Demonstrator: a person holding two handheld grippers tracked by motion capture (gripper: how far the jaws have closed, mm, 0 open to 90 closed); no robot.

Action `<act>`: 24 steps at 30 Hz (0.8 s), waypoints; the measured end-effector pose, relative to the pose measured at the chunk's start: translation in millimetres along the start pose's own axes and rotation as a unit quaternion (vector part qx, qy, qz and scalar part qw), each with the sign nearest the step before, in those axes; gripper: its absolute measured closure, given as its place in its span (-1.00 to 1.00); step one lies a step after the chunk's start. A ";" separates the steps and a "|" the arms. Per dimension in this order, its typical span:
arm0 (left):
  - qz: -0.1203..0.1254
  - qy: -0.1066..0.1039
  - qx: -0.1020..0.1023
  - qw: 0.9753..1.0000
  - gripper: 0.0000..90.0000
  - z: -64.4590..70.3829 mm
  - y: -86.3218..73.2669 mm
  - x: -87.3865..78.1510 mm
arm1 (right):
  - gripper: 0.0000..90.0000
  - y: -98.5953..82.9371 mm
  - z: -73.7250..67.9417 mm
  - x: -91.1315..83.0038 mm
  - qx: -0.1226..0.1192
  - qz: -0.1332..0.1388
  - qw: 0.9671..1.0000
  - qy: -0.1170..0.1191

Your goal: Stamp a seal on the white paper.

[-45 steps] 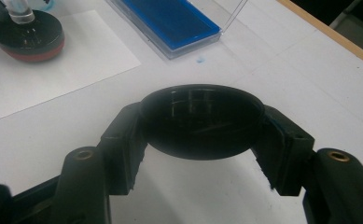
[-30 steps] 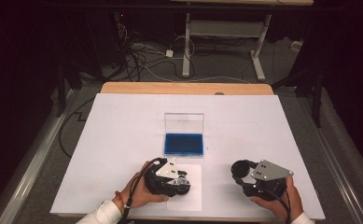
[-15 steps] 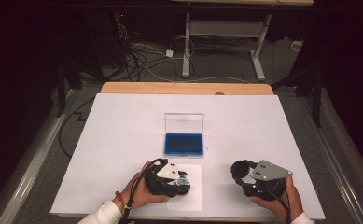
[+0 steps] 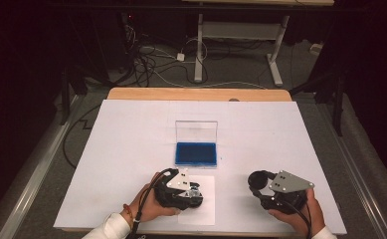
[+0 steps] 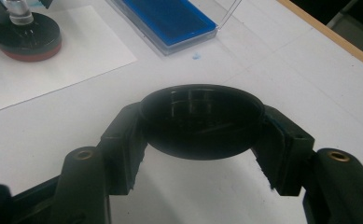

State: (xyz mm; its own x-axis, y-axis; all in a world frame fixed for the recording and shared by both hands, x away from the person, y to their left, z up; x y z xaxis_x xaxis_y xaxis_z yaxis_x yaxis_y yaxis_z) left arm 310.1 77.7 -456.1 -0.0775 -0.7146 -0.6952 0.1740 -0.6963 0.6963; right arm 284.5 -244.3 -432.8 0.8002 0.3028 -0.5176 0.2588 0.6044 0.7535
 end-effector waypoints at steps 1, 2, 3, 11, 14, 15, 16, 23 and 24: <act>0.000 0.000 -0.001 1.000 0.22 -0.1 0.0 0.0 | -0.13 0.0 0.4 0.0 -0.001 0.000 1.000 0.000; 0.000 0.000 -0.001 1.000 0.22 0.1 0.0 0.2 | -0.13 0.2 0.2 0.1 0.000 0.000 1.000 0.000; 0.000 0.001 0.000 1.000 0.22 0.1 0.1 0.2 | -0.13 0.4 -0.2 0.3 0.000 0.000 1.000 0.000; 0.005 0.003 -0.003 1.000 0.21 0.9 -1.4 0.7 | -0.13 1.1 -0.6 1.1 -0.002 0.000 1.000 0.001; 0.004 0.004 -0.003 1.000 0.21 1.5 -1.1 1.0 | -0.13 1.5 -0.6 1.4 -0.001 0.001 1.000 0.002; 0.004 0.004 -0.003 1.000 0.21 1.3 -1.1 1.0 | -0.13 1.6 -0.5 1.2 0.000 0.002 1.000 0.005; 0.004 0.005 -0.002 1.000 0.21 1.6 -1.2 1.3 | -0.13 1.9 -0.6 0.9 0.004 0.004 1.000 0.008; 0.001 0.011 0.002 1.000 0.21 2.8 -1.2 1.6 | -0.13 1.9 -0.2 0.0 0.005 0.006 1.000 0.010; 0.001 0.011 0.002 1.000 0.21 2.6 -1.4 1.4 | -0.13 2.0 -0.2 0.0 0.006 0.006 1.000 0.011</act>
Point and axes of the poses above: each handheld gripper's, and its own axes: x roughly forward along the jaws, y roughly out of its top, z roughly to its right, the point moved 1 cm from there along x, roughly forward along the jaws, and after that the axes turned 14 degrees about -y, right-handed, at the moved point
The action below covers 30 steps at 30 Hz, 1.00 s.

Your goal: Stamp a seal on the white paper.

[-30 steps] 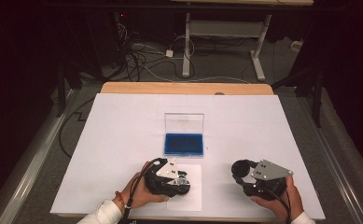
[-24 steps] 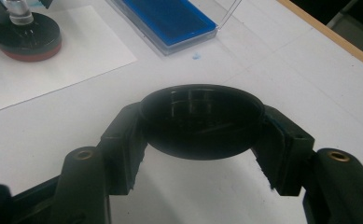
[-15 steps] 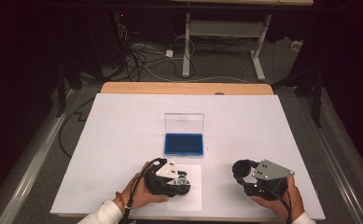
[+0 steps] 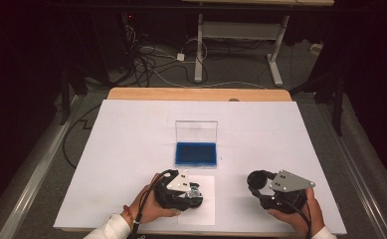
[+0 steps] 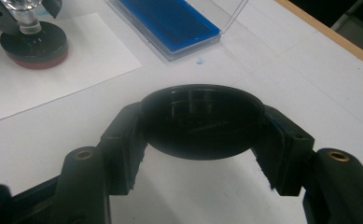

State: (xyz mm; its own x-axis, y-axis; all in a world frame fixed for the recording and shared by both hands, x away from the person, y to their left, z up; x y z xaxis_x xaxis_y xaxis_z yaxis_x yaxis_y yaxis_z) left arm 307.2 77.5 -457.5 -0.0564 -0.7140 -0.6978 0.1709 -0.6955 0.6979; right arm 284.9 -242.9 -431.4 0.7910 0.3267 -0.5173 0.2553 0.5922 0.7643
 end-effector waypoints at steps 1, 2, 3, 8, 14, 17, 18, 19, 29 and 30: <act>0.002 0.000 -0.001 1.000 0.21 -0.2 -0.4 0.1 | -0.13 0.3 -0.4 -0.2 0.002 0.000 1.000 0.001; 0.003 0.000 -0.001 1.000 0.21 -0.2 -0.7 0.2 | -0.13 0.7 -0.8 -0.5 0.001 0.002 1.000 0.001; 0.002 -0.001 0.000 1.000 0.21 -0.3 -0.6 0.1 | -0.13 1.1 -1.5 -0.8 0.001 0.002 1.000 0.002; 0.001 0.000 -0.001 1.000 0.21 -0.6 -0.3 0.2 | -0.13 0.7 -1.9 -0.1 -0.003 0.000 1.000 0.003; 0.001 0.001 0.000 1.000 0.21 -0.5 -0.3 0.4 | -0.13 0.7 -1.8 -0.3 -0.003 0.000 1.000 0.002; 0.003 0.001 -0.001 1.000 0.21 -0.6 -0.6 0.8 | -0.13 0.6 -2.1 -0.1 -0.004 -0.001 1.000 0.003; 0.002 0.001 0.000 1.000 0.21 -0.6 -0.6 0.7 | -0.13 0.5 -2.4 0.0 -0.004 -0.002 1.000 0.003; 0.002 0.001 -0.001 1.000 0.21 -0.6 -0.6 0.7 | -0.13 0.6 -2.6 0.2 -0.003 -0.002 1.000 0.003; -0.014 0.008 0.003 1.000 0.21 1.2 2.7 0.2 | -0.13 0.7 -1.5 -0.3 -0.003 0.000 1.000 0.002; -0.014 0.007 0.001 1.000 0.21 1.0 3.0 -0.1 | -0.13 0.7 -1.4 -0.5 -0.004 0.001 1.000 0.001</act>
Point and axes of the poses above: each handheld gripper's, and its own axes: x roughly forward along the jaws, y roughly out of its top, z roughly to its right, the point moved 1 cm from there along x, roughly forward along the jaws, and after that the axes turned 14 degrees about -y, right-handed, at the moved point
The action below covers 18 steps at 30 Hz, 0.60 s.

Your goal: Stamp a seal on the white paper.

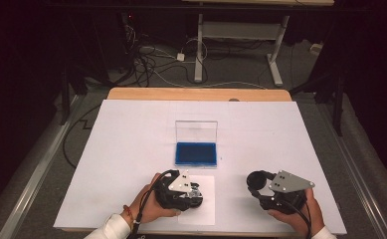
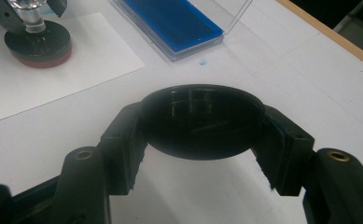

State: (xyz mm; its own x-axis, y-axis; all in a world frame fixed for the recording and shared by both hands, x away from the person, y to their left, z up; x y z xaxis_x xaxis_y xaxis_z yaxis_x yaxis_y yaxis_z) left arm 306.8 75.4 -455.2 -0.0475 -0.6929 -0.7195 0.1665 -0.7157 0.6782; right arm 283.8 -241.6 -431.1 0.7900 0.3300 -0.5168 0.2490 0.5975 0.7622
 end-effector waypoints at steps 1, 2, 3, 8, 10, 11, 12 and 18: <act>0.002 -0.003 -0.003 1.000 0.21 -0.7 0.1 -0.3 | -0.13 -0.1 0.4 -0.1 -0.001 0.000 1.000 0.001; 0.003 -0.004 -0.004 1.000 0.21 -1.0 0.1 -0.3 | -0.13 -0.4 0.5 -0.1 -0.002 0.000 1.000 0.001; 0.004 -0.005 -0.007 1.000 0.21 -1.3 0.5 -0.7 | -0.13 -0.5 0.6 -0.1 -0.001 0.000 1.000 0.001; 0.012 -0.018 -0.015 1.000 0.21 -3.0 1.8 -1.2 | -0.13 -1.0 1.8 -0.5 0.000 0.000 1.000 0.001; 0.014 -0.017 -0.012 1.000 0.21 -2.0 3.5 -1.5 | -0.13 -1.0 2.1 -0.9 -0.001 0.000 1.000 0.001; 0.015 -0.021 -0.010 1.000 0.21 -1.6 4.7 -2.1 | -0.13 -0.9 2.0 -1.2 -0.001 0.000 1.000 0.000; 0.016 -0.018 -0.009 1.000 0.21 -0.6 6.4 -2.4 | -0.13 -0.8 1.9 -1.5 -0.001 0.001 1.000 0.000; 0.032 -0.019 -0.006 0.999 0.21 0.3 11.9 -9.1 | -0.13 -0.2 2.2 -2.3 0.000 0.002 1.000 -0.002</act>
Point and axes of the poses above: each handheld gripper's, and its own axes: x roughly forward along the jaws, y roughly out of its top, z roughly to its right, the point moved 1 cm from there along x, roughly forward along the jaws, and after that the axes turned 14 degrees about -y, right-handed, at the moved point
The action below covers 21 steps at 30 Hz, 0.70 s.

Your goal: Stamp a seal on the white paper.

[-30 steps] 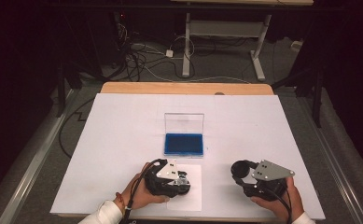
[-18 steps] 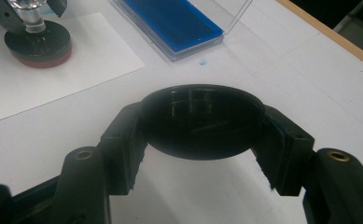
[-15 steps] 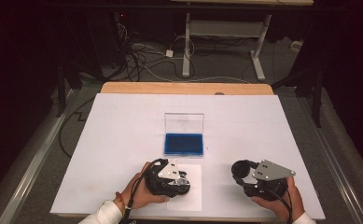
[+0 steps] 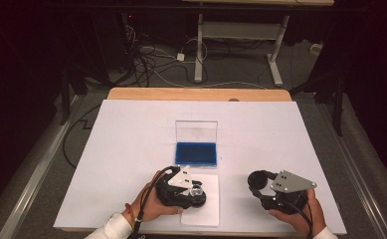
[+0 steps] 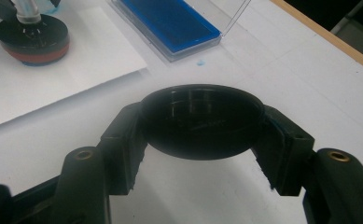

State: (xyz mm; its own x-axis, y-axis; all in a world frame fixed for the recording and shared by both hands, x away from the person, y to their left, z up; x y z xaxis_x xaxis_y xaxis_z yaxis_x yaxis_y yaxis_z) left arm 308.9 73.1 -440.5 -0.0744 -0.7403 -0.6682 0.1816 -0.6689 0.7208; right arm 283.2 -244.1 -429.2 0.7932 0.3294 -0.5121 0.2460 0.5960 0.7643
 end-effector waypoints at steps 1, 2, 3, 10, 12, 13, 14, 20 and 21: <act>0.001 0.002 0.001 1.000 0.21 0.0 0.9 -1.5 | -0.13 0.1 0.1 0.0 0.000 0.000 1.000 0.000; 0.003 0.003 0.002 1.000 0.21 0.0 1.9 -3.0 | -0.13 0.1 0.2 0.0 0.000 0.000 1.000 0.000; 0.005 0.005 0.001 1.000 0.21 0.0 2.8 -4.0 | -0.13 0.0 0.4 0.0 0.000 0.001 1.000 0.000; 0.018 0.013 0.004 1.000 0.21 0.3 7.4 -11.6 | -0.13 0.2 0.3 -0.1 0.001 0.000 1.000 -0.001; 0.029 0.017 0.003 0.999 0.21 0.5 8.6 -16.7 | -0.13 0.1 0.5 -0.2 0.001 0.001 1.000 -0.001; 0.031 0.019 0.003 0.999 0.21 0.5 9.0 -18.7 | -0.13 0.0 0.6 -0.2 0.000 0.001 1.000 -0.001; 0.035 0.022 0.004 0.999 0.21 0.7 9.5 -21.9 | -0.13 0.1 0.6 -0.3 0.000 0.001 1.000 -0.001; 0.059 0.043 0.002 0.997 0.21 0.5 10.1 -39.3 | -0.13 0.4 0.7 -0.8 0.002 0.003 1.000 -0.001; 0.059 0.046 0.002 0.997 0.21 0.2 9.7 -42.0 | -0.13 0.5 0.8 -0.8 0.001 0.004 1.000 0.000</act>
State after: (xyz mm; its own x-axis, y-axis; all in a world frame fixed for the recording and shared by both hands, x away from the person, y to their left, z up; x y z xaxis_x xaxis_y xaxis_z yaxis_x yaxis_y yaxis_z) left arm 313.6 97.7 -405.5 0.0369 -0.8053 -0.5918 0.1789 -0.5773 0.7967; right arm 283.2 -244.6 -428.2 0.7952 0.3332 -0.5066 0.2416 0.5922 0.7688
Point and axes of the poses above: each handheld gripper's, and its own axes: x roughly forward along the jaws, y roughly out of its top, z roughly to its right, the point moved 1 cm from there along x, roughly forward along the jaws, and after that the axes turned 14 degrees about -y, right-handed, at the moved point
